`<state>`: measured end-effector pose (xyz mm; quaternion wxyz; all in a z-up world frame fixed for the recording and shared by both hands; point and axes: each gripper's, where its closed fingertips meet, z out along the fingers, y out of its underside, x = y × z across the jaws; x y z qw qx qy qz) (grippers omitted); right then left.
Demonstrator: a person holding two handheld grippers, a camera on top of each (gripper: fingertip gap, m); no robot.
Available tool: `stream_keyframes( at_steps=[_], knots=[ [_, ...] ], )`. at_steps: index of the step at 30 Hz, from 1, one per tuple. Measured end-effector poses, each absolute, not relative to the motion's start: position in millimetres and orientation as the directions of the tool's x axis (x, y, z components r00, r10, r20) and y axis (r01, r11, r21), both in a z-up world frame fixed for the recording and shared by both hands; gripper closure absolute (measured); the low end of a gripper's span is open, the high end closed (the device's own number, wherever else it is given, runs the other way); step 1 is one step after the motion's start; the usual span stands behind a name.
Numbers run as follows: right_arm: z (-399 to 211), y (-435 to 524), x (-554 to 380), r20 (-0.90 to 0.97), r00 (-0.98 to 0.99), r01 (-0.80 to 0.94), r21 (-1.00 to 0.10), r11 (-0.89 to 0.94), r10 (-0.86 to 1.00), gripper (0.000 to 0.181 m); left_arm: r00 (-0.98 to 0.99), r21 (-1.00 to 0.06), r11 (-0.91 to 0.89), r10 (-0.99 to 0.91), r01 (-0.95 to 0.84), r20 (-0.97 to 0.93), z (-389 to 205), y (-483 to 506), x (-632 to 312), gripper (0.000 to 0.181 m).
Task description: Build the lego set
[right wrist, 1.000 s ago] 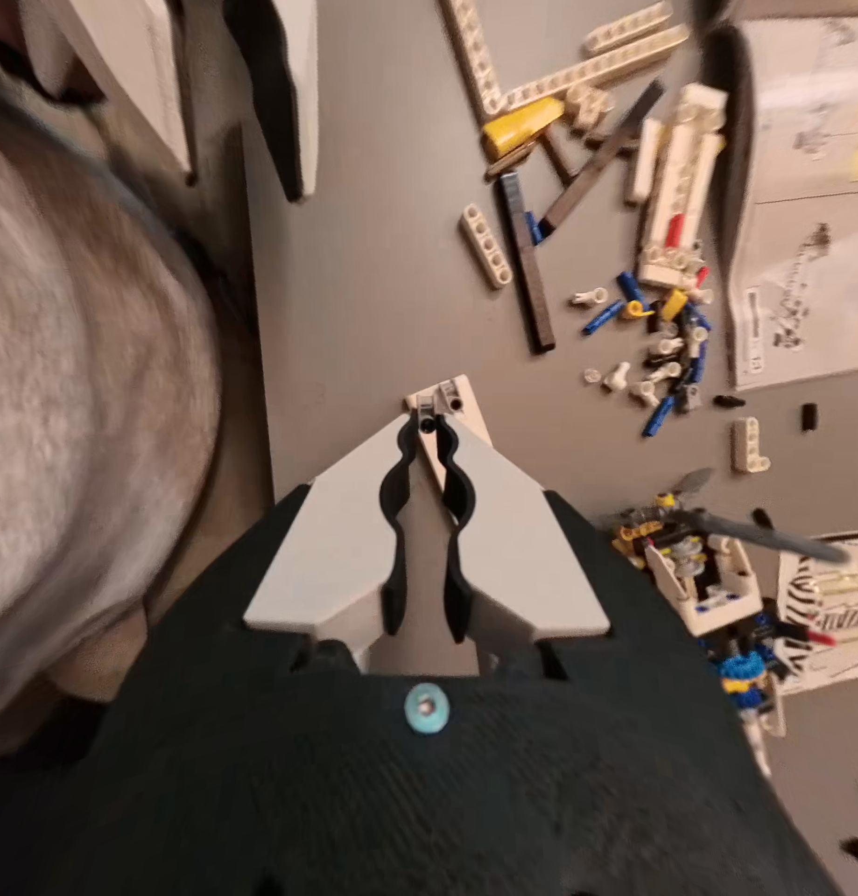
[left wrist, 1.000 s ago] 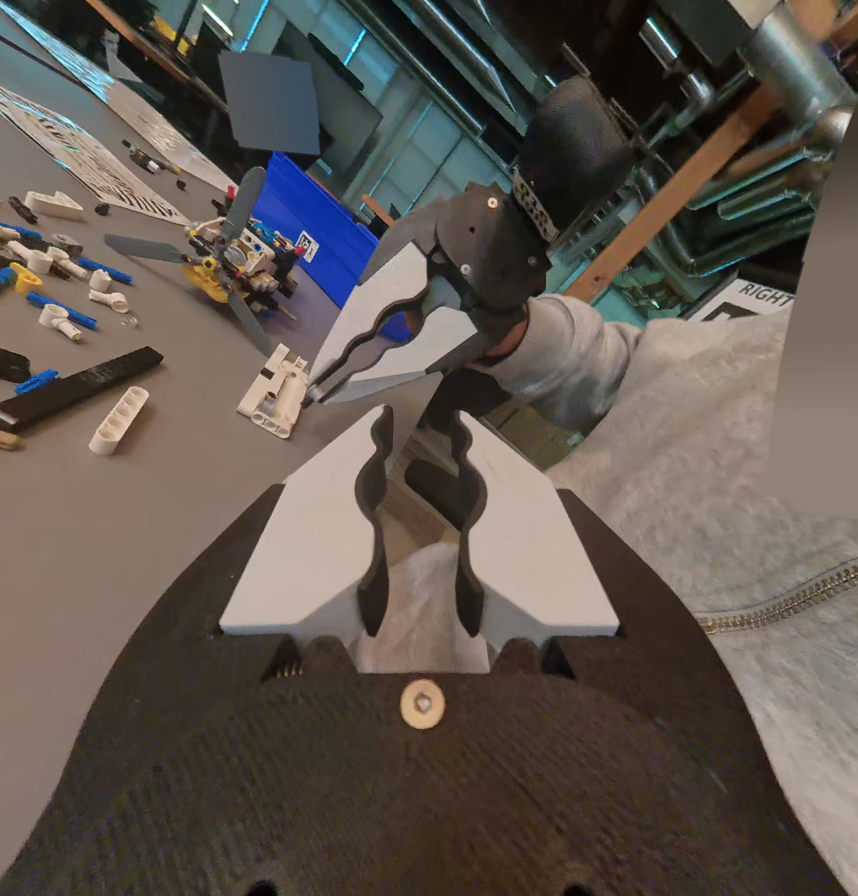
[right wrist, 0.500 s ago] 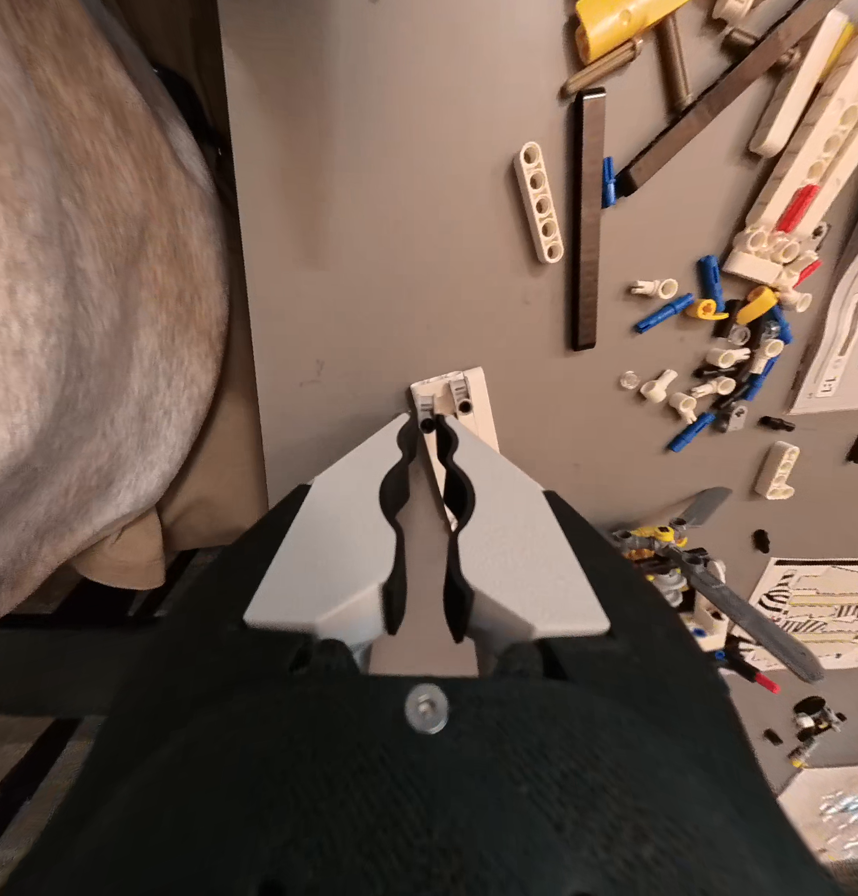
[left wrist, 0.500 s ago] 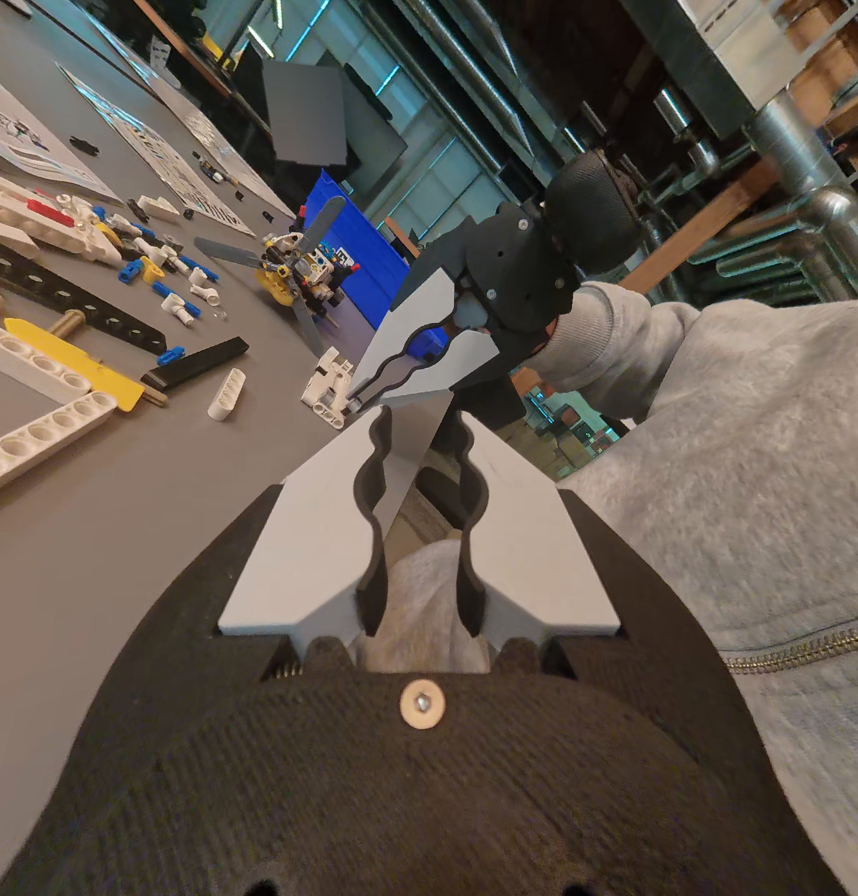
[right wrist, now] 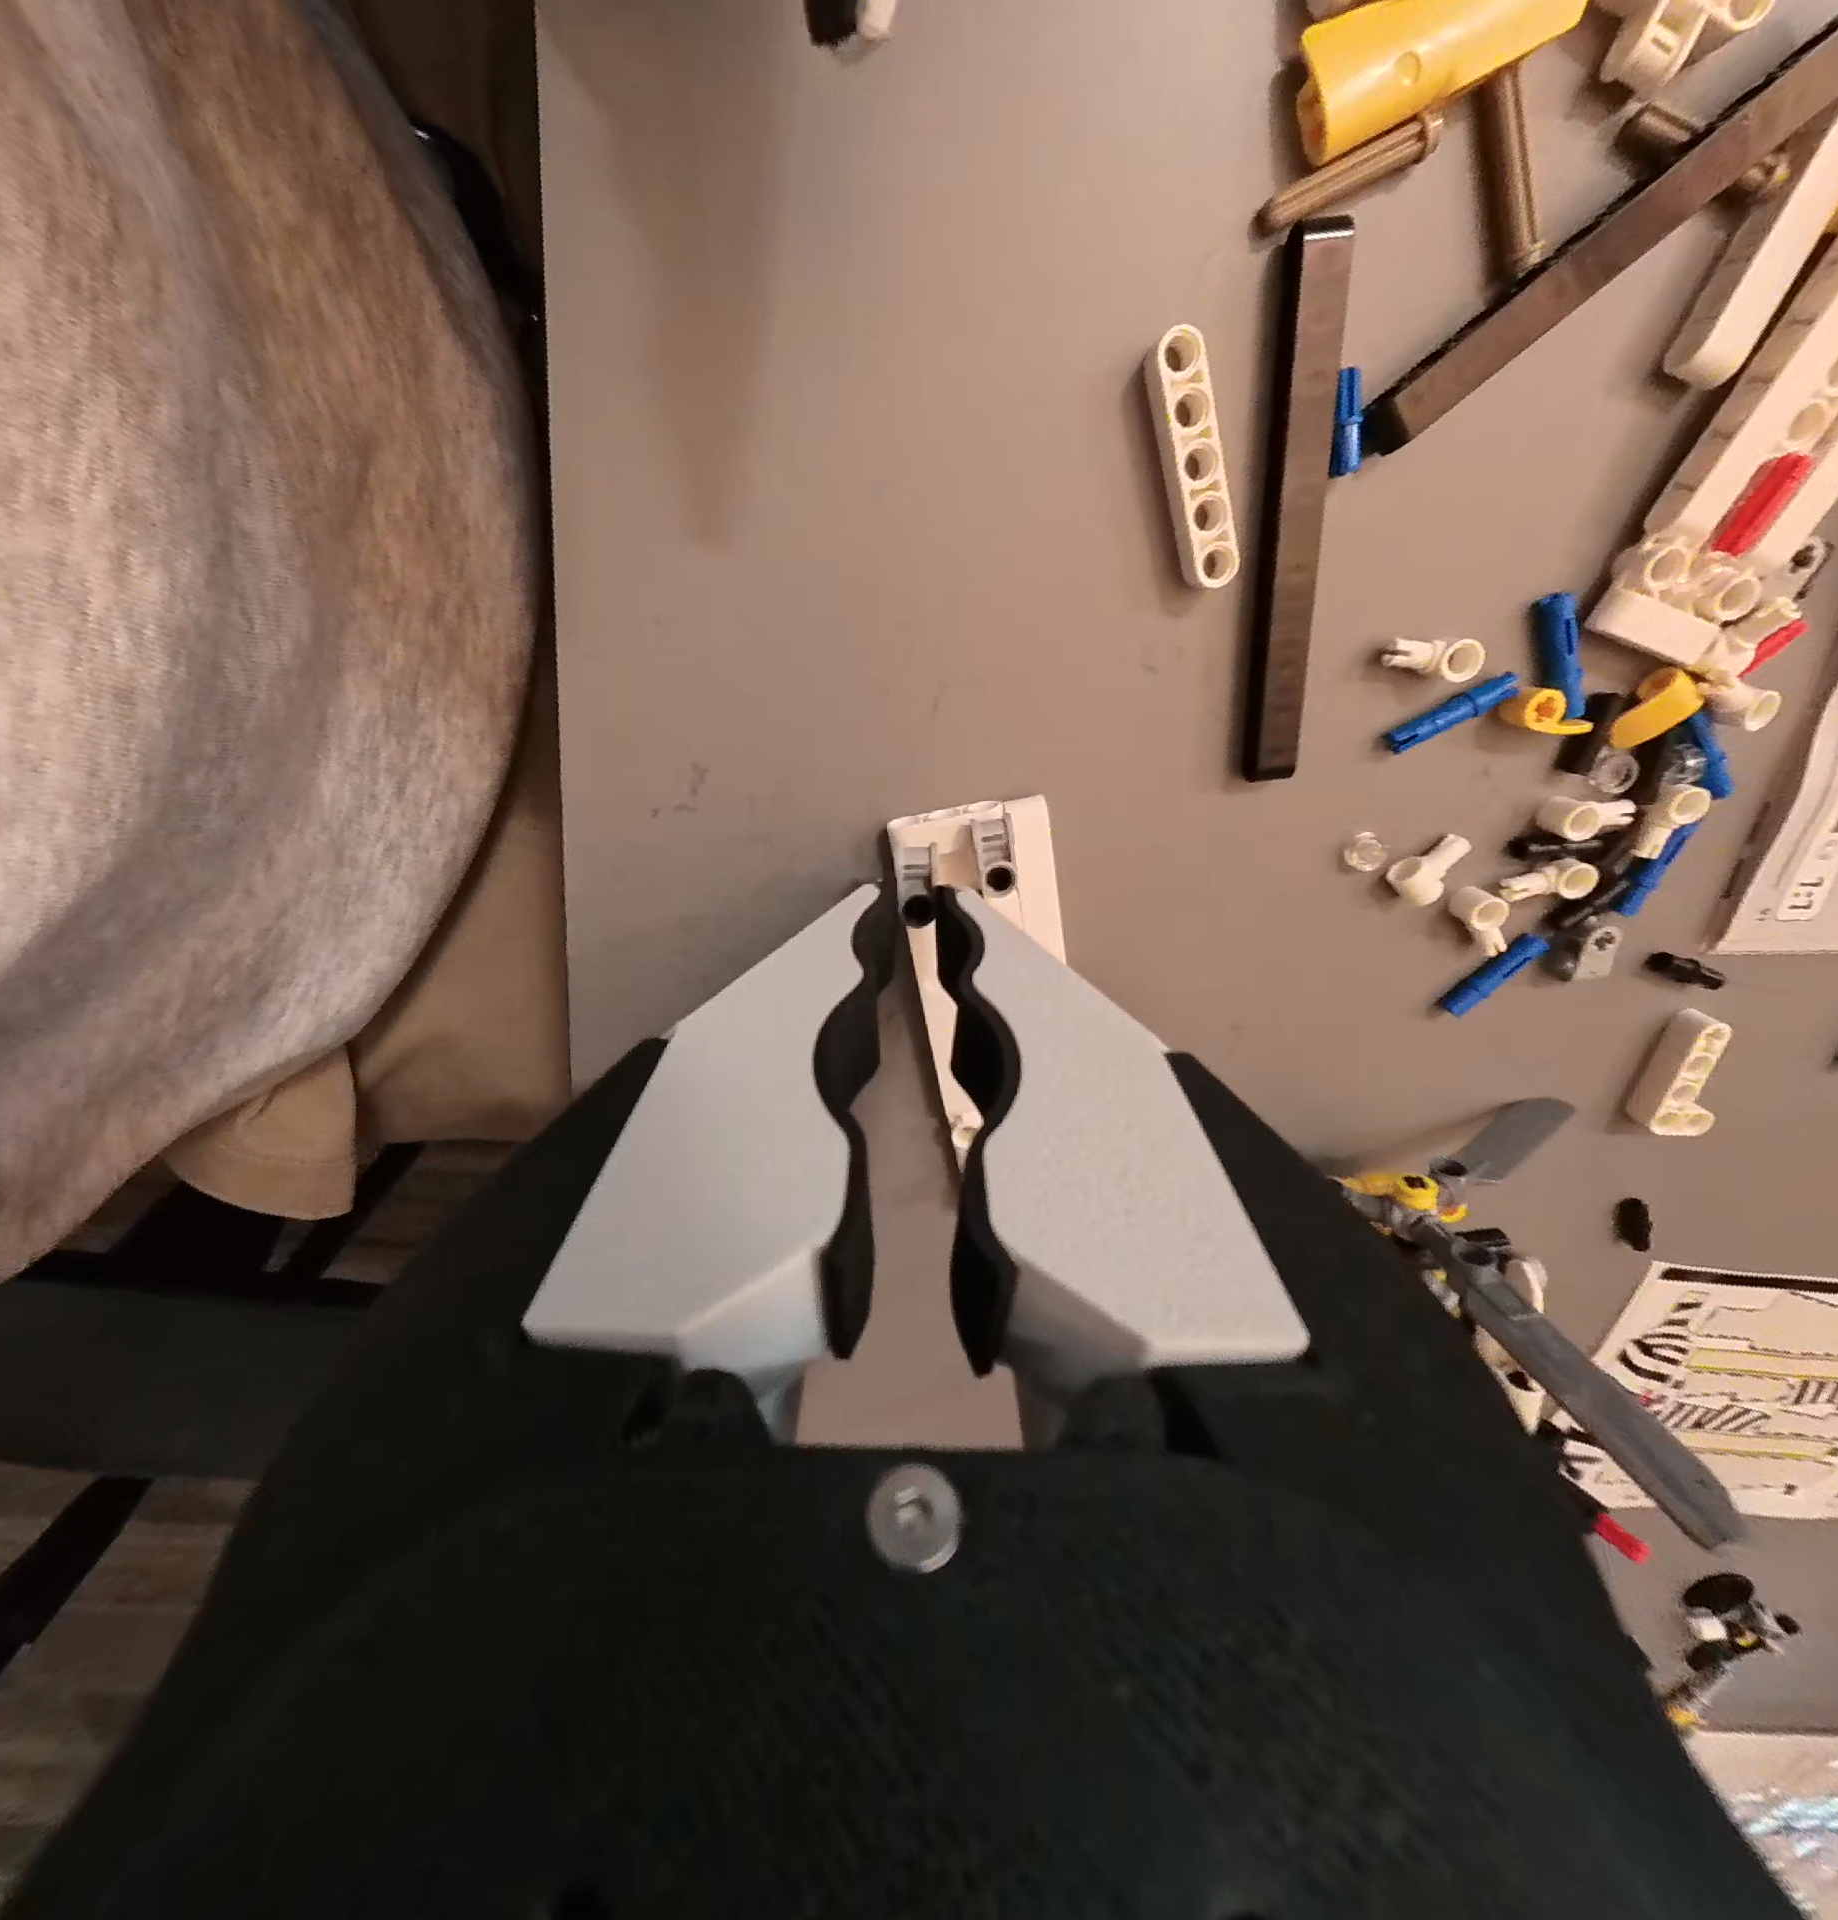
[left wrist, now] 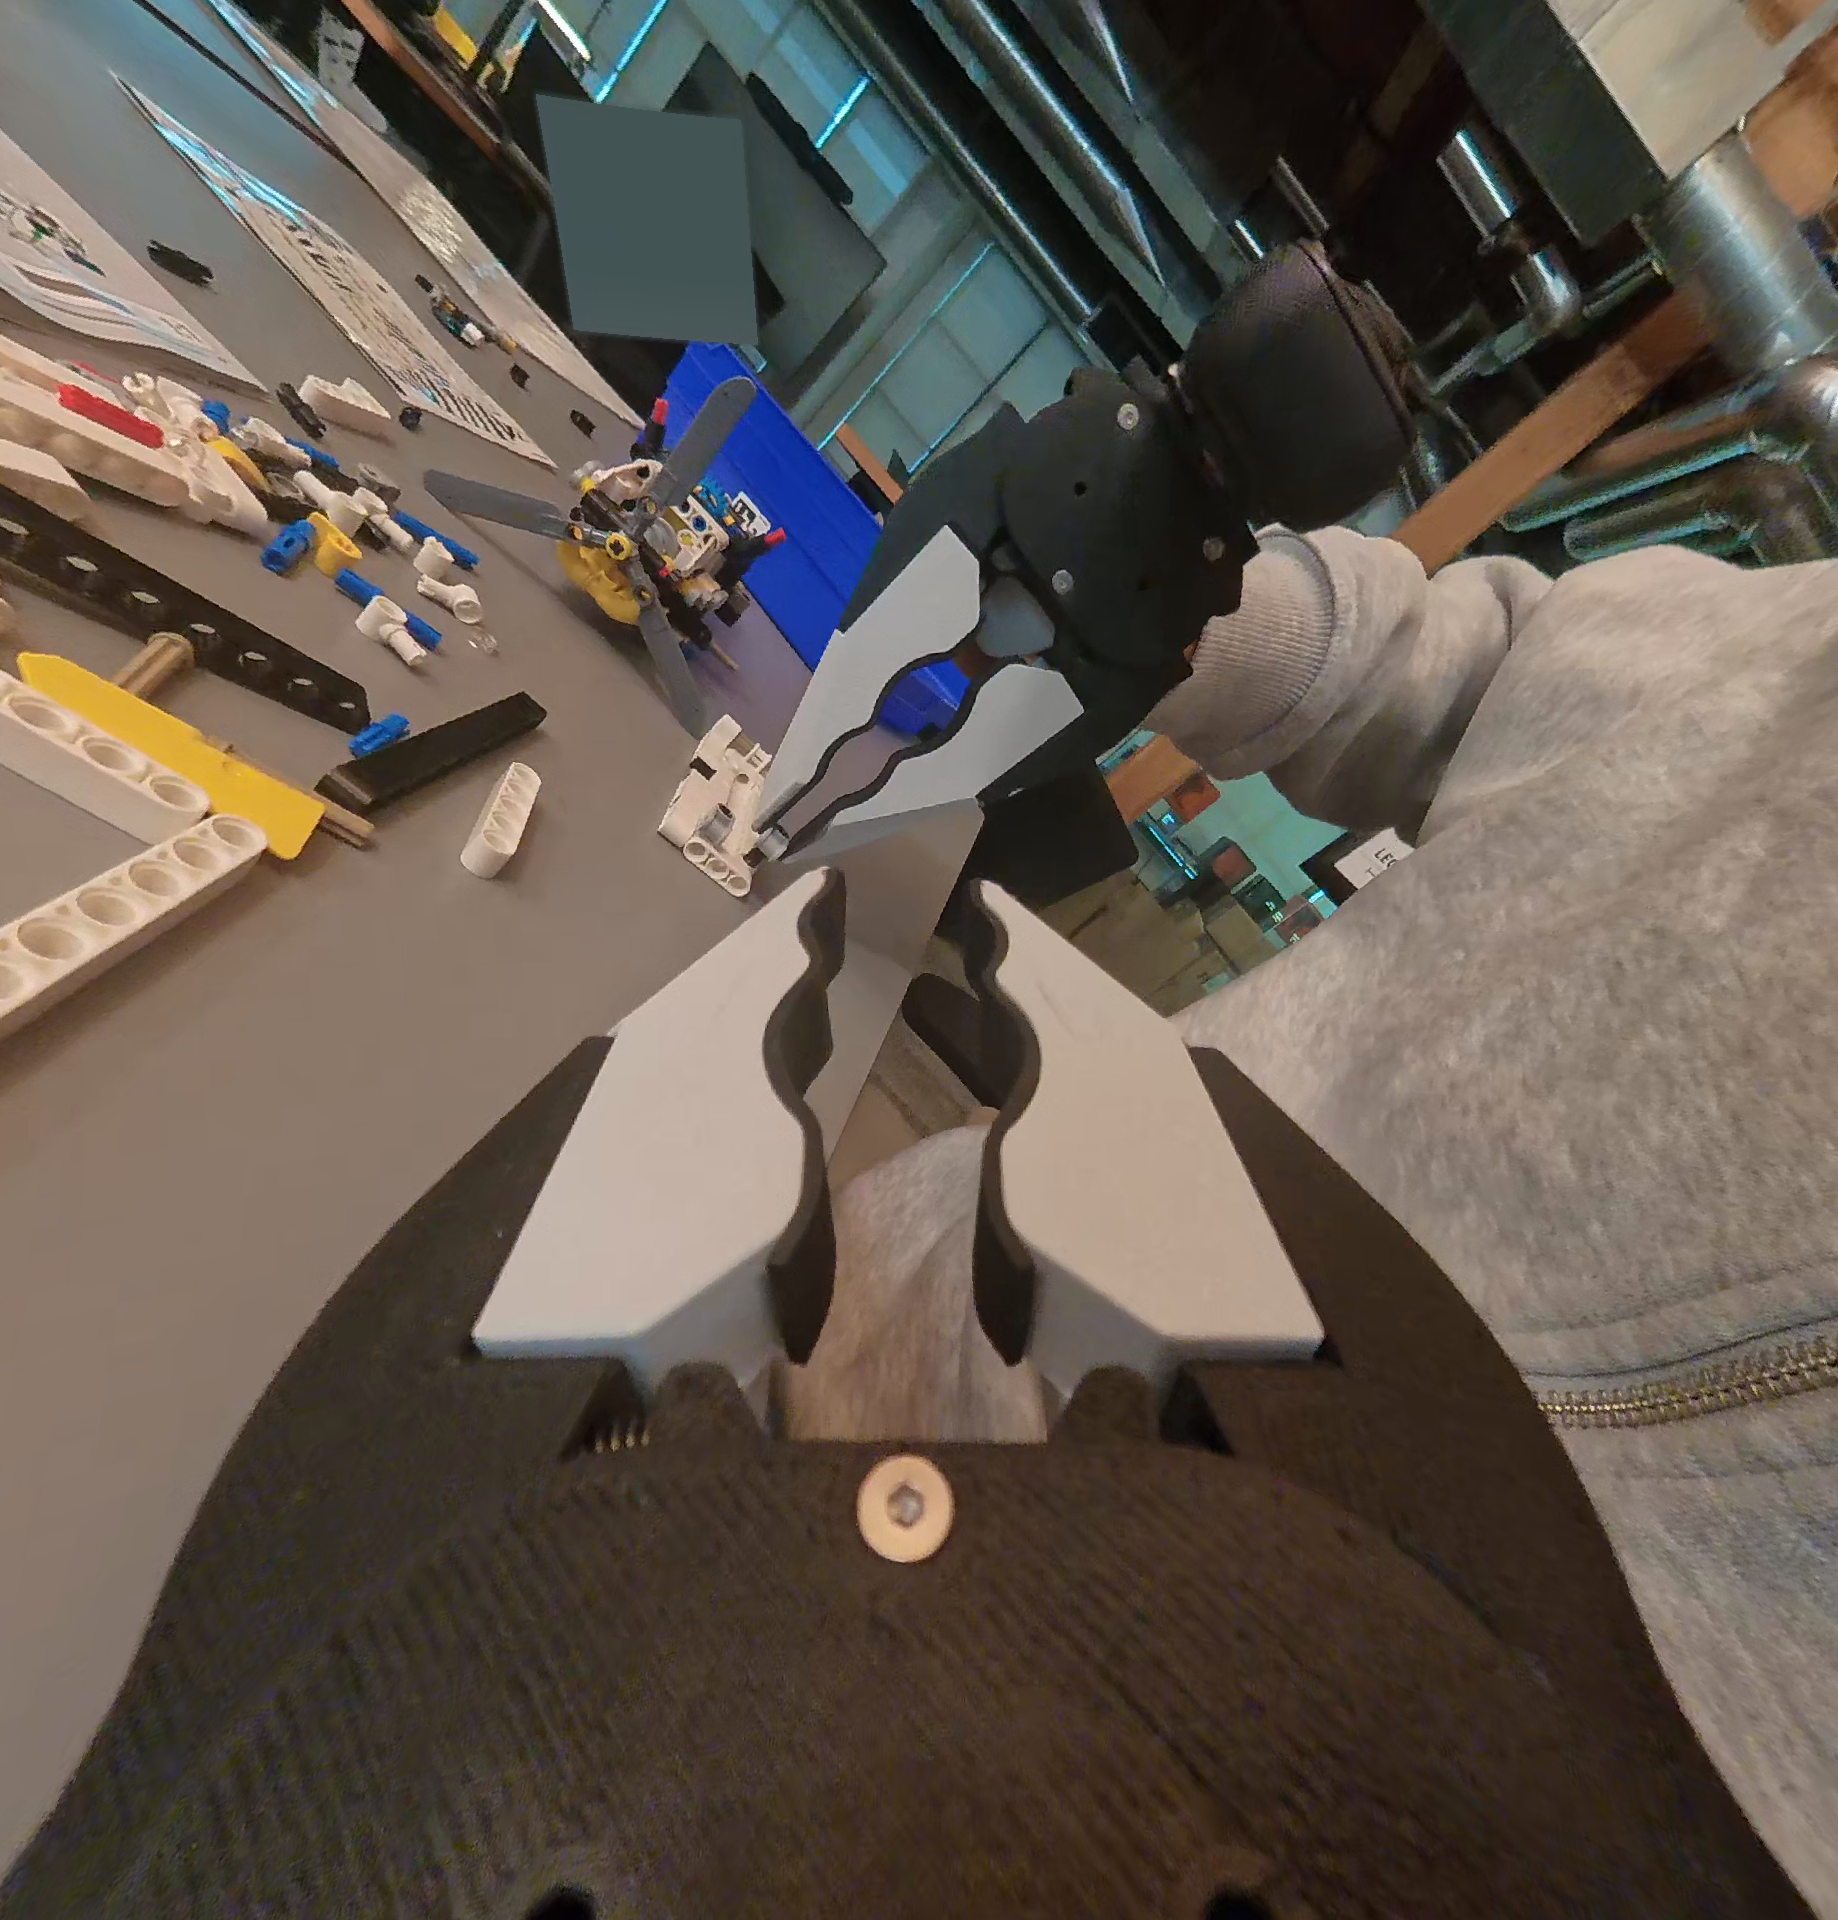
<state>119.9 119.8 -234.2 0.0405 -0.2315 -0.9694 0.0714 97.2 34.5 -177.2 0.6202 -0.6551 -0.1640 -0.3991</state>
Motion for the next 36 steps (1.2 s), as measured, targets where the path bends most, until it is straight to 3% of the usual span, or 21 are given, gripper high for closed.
stream_keyframes(
  at_steps=[12, 21, 31, 36],
  knots=[
    [-234.5, 120.0, 120.5, 0.066, -0.925, 0.367, -0.105, 0.924, 0.375, 0.175, 0.618, -0.677, -0.191, -0.290, 0.711, 0.731, -176.9, 33.7, 98.7, 0.162],
    [-234.1, 120.1, 119.6, -0.020, -0.859, 0.509, -0.149, 0.848, 0.512, 0.176, 0.619, -0.679, -0.204, -0.289, 0.705, 0.730, -178.0, 33.8, 100.4, 0.162],
    [-234.9, 120.1, 120.8, 0.046, -0.957, 0.283, -0.055, 0.958, 0.285, 0.175, 0.616, -0.677, -0.213, -0.291, 0.704, 0.732, -178.4, 33.6, 101.8, 0.162],
    [-235.4, 118.8, 120.1, 0.019, -0.945, 0.325, -0.070, 0.943, 0.327, 0.175, 0.613, -0.675, -0.216, -0.291, 0.706, 0.734, -178.3, 33.4, 101.9, 0.162]
  ],
)
